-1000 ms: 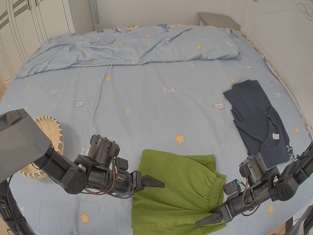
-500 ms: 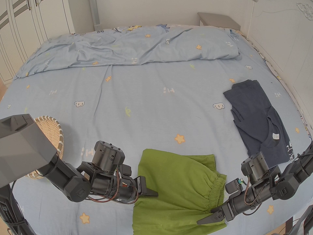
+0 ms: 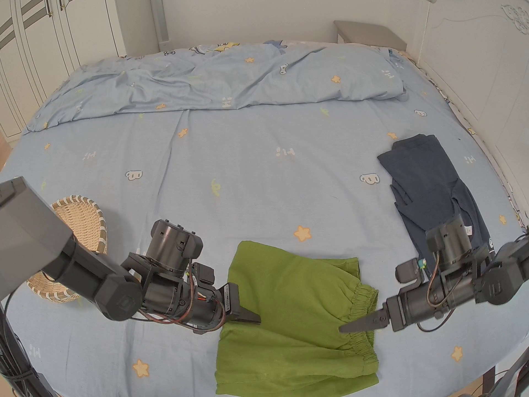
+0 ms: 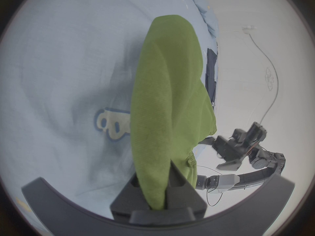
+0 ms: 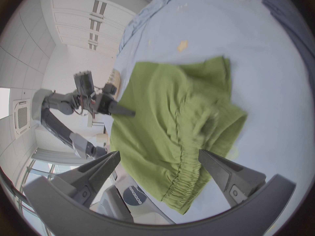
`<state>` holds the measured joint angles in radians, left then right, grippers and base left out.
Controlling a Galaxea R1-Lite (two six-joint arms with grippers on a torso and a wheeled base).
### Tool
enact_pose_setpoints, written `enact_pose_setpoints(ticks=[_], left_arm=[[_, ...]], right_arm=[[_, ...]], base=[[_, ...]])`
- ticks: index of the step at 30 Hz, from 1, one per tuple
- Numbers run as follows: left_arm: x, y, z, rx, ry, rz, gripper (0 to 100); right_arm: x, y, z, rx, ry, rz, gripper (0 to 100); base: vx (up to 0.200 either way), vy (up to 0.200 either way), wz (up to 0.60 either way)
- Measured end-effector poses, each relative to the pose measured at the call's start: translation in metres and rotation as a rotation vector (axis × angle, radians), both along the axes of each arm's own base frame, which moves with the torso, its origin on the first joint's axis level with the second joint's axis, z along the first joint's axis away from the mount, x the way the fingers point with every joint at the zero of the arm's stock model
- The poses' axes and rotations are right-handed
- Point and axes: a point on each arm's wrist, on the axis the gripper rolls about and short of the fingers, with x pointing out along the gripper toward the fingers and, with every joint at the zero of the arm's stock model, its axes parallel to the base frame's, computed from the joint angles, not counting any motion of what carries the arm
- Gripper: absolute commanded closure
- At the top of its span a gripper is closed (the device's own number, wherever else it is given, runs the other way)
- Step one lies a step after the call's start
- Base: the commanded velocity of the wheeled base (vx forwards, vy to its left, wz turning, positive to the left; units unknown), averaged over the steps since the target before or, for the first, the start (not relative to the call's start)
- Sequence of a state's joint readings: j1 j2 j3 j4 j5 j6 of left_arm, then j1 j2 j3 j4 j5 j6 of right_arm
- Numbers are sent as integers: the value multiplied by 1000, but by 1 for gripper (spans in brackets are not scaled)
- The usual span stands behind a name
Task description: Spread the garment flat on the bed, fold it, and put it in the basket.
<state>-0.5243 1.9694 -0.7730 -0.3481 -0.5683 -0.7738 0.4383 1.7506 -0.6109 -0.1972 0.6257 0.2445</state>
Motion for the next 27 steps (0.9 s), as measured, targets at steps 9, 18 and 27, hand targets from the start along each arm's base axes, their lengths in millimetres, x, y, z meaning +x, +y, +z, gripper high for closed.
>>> enact_pose_setpoints(ticks=[9,18,27], left_arm=[[11,29,49,88,5,-4,100],[15,59,100,114,-79,15,100],[4,60,123,103,-134,6,100]], right_arm=[[19,-18,61,56,-85,-107,0],[14,-30,85,89,-142,-145,0],[9,-34,94,101,-171,-153,0]], base=[[0,0,0],[0,200,0],[0,200,0]])
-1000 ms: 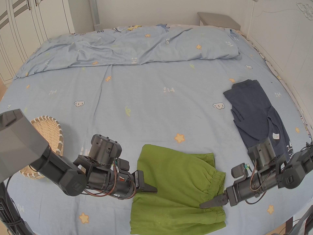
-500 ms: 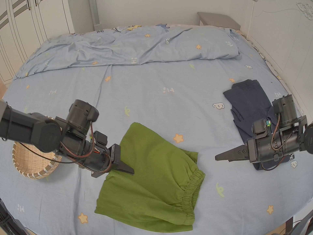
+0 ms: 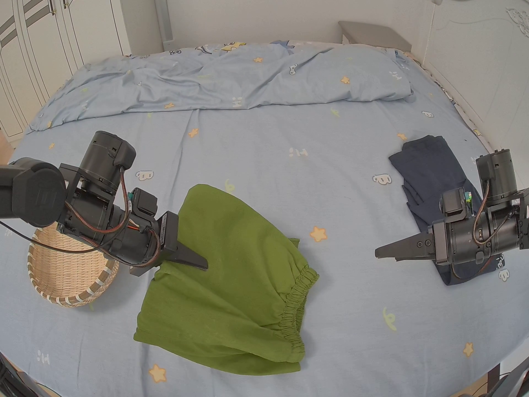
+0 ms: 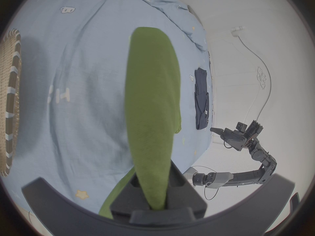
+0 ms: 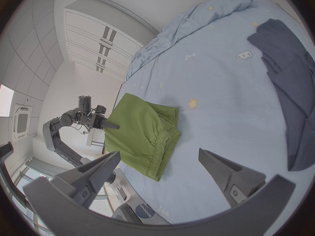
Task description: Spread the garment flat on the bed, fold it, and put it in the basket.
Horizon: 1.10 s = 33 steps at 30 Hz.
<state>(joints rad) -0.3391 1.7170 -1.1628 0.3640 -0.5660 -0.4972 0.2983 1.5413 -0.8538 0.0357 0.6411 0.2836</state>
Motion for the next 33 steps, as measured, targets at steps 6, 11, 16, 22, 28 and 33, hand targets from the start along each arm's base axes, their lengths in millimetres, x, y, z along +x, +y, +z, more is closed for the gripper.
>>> enact_pose_setpoints(ticks=[6,11,16,22,28,33], left_arm=[[-8,-11,0,7,-1,-38,100],[-10,-13,0,8,0,-48,100],[-11,-14,0,8,-2,-50,100],[-13,-15,2,7,-7,-60,100],[-22,-17,19,2,-71,-67,100],[-29,-19,37,27,-104,-106,100]], right_arm=[[-1,0,1,1,-4,0,0],[-1,0,1,2,-5,-1,0],[-2,0,1,1,-4,2,0],[-2,0,1,2,-6,2,0],[-2,0,2,3,-8,1,0],[-2,-1,2,3,-9,0,0]], base=[[0,200,0],[0,200,0],[0,160,0],[0,0,0],[0,0,0],[0,0,0]])
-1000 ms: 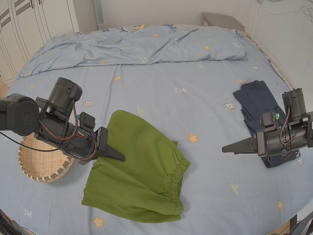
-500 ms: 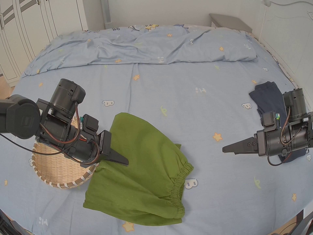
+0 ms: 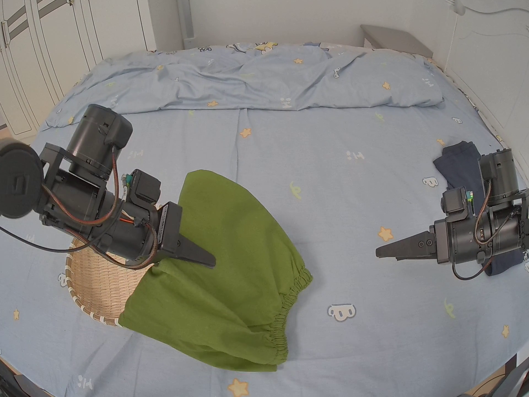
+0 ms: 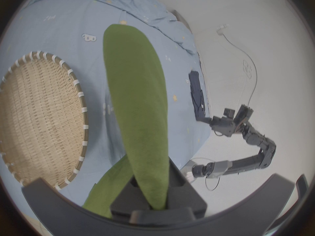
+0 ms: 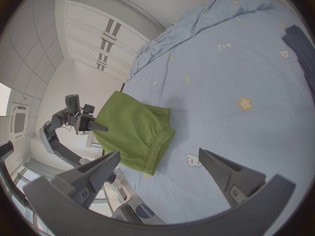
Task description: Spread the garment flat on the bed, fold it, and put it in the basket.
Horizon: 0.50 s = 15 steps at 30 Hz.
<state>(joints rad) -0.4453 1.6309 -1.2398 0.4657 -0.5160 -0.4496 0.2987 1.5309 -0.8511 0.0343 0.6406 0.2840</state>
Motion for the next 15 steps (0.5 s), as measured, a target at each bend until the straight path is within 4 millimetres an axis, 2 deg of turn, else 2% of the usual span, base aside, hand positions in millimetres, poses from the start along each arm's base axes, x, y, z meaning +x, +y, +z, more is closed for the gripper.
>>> enact_pose_setpoints(ticks=[6,15], left_arm=[[-4,1,22,79,-118,-95,100],[-2,19,51,66,-313,-6,100]], right_arm=[[0,0,0,0,-1,0,0],[-1,0,1,1,-5,1,0]], base=[[0,0,0],[0,0,0]])
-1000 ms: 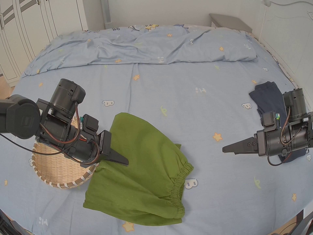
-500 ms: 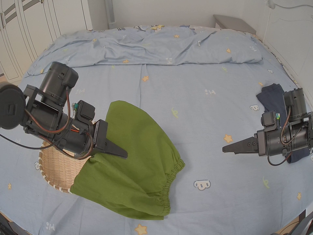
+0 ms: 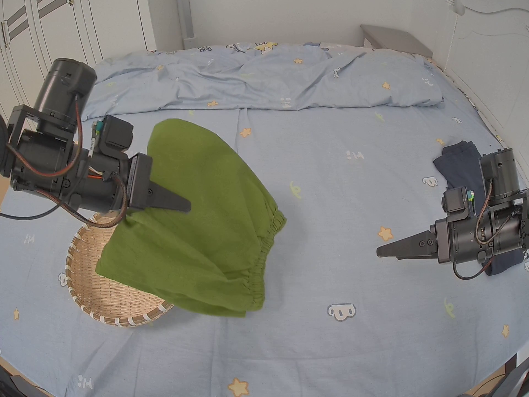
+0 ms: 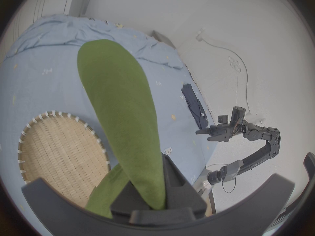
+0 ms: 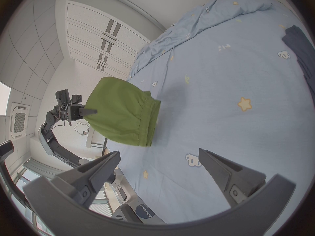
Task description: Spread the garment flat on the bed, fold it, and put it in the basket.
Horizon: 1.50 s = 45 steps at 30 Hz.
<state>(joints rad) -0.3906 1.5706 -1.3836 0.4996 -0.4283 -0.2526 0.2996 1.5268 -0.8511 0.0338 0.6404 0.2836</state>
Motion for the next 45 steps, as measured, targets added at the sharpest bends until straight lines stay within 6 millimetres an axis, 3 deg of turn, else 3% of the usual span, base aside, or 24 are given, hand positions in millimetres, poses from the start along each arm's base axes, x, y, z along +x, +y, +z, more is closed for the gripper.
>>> enact_pose_setpoints(ticks=[13,19,24,36,45], left_arm=[[-8,54,29,-68,-205,200,100],[-7,79,30,-67,-217,304,100],[-6,94,14,-50,-162,370,100],[-15,133,-45,-6,98,550,100],[11,145,-83,21,270,579,100]], right_arm=[[-5,-2,7,8,-27,-2,0],[-6,-2,8,10,-32,0,0],[-7,-1,8,10,-32,5,0],[-10,2,6,8,-27,20,0],[-13,3,5,7,-24,30,0]], base=[[0,0,0],[0,0,0],[0,0,0],[0,0,0],[0,0,0]])
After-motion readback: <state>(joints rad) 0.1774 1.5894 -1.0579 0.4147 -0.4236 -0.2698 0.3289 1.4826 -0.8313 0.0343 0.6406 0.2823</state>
